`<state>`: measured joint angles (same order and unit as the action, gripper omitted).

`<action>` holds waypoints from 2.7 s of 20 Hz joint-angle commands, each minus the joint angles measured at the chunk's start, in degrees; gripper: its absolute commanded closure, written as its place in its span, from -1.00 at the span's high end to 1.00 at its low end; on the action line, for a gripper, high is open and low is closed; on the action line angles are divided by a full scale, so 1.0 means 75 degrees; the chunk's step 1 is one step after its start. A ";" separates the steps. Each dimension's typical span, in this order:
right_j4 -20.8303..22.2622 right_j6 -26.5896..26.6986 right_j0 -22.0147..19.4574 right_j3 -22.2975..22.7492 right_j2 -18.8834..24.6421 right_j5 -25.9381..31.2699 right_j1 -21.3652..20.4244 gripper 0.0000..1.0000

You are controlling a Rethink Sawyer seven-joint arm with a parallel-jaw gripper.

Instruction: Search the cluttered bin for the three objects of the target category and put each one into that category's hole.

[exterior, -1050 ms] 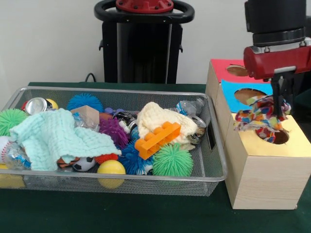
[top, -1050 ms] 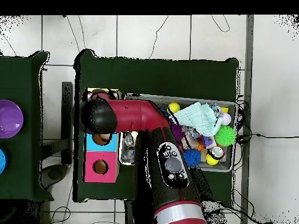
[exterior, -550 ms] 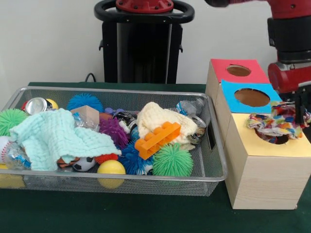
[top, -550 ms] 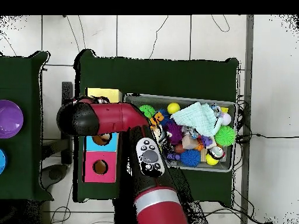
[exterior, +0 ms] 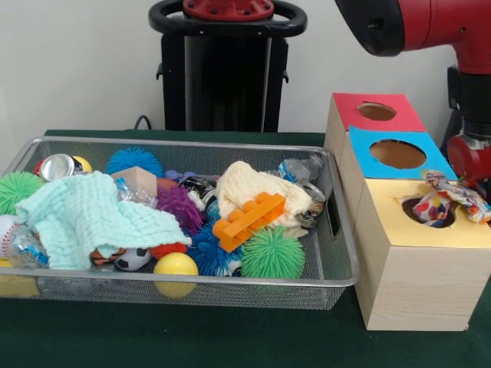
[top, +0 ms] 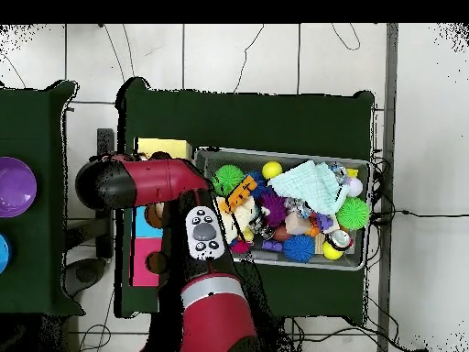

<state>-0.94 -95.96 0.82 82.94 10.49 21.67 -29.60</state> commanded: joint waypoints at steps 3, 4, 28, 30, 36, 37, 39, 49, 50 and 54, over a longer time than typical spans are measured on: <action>0.0081 -0.1459 0.0394 -0.0359 -0.1271 0.1185 0.0976 -1.00; 0.0072 -0.1441 0.0408 -0.0356 -0.1303 0.1148 0.0979 -1.00; -0.0375 -0.0789 -0.0400 0.0741 0.0080 0.0583 0.0134 -1.00; -0.0358 -0.0819 -0.0390 0.0728 0.0036 0.0709 0.0028 -1.00; -0.0346 -0.0772 -0.0530 0.0980 0.0060 0.1015 -0.0424 -1.00; -0.0338 -0.0777 -0.0526 0.0995 0.0032 0.1049 -0.0475 -1.00; -0.0338 -0.0765 -0.0552 0.1067 0.0034 0.1099 -0.0601 -1.00; 0.0061 -0.0791 -0.0323 0.0966 -0.0599 0.1187 -0.0807 -1.00; 0.0083 -0.0793 -0.0319 0.1013 -0.0640 0.1152 -0.0836 -1.00; 0.0131 -0.0806 -0.0219 0.0979 -0.0860 0.1343 -0.0918 -1.00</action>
<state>-2.69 -95.96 -0.32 87.03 7.17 23.47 -36.02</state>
